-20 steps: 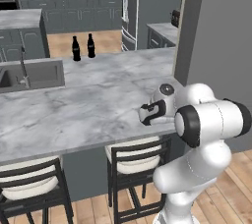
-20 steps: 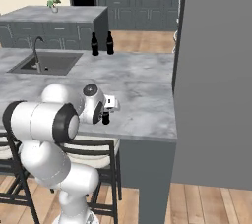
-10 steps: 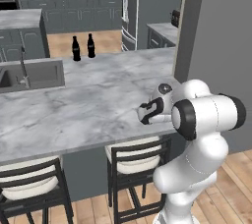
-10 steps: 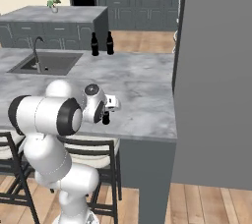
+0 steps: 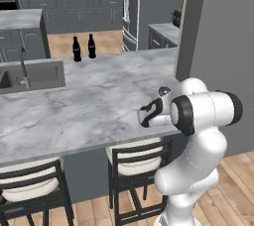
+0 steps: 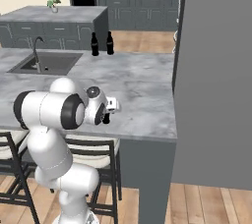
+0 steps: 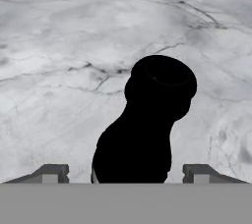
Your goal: Place the large bottle from the dining counter next to the other large bottle outside the sink, and place the small bottle from the dining counter next to the other small bottle inside the sink.
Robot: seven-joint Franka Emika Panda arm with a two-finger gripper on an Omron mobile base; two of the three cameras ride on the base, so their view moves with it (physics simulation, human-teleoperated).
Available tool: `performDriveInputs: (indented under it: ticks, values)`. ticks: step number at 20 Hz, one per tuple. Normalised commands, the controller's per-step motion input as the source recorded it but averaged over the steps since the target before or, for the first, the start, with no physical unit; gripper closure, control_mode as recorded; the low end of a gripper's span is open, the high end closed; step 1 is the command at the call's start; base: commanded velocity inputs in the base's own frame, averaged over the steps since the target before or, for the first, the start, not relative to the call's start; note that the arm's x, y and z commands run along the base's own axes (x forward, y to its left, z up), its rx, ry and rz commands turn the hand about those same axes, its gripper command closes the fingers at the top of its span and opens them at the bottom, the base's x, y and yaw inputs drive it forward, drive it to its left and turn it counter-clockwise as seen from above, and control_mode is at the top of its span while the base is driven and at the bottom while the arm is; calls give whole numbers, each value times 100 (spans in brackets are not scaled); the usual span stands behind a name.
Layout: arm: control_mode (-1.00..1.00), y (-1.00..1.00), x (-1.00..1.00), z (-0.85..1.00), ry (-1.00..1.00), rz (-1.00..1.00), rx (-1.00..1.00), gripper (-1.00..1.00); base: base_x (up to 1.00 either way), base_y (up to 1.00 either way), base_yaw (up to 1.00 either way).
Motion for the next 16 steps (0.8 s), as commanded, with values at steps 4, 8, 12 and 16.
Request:
performDriveInputs:
  ticks: [4, 8, 12, 16]
  values:
    - [-100, 0, 0, 0, 0, 0, 0, 100, 0, 0, 0]
    - [-100, 0, 0, 0, 0, 0, 0, 100, 0, 0, 0]
    - [-100, 0, -5, 18, 0, -1, 1, 100, 0, 0, 0]
    - [-100, 0, -21, 72, 0, -3, 0, 100, 0, 0, 0]
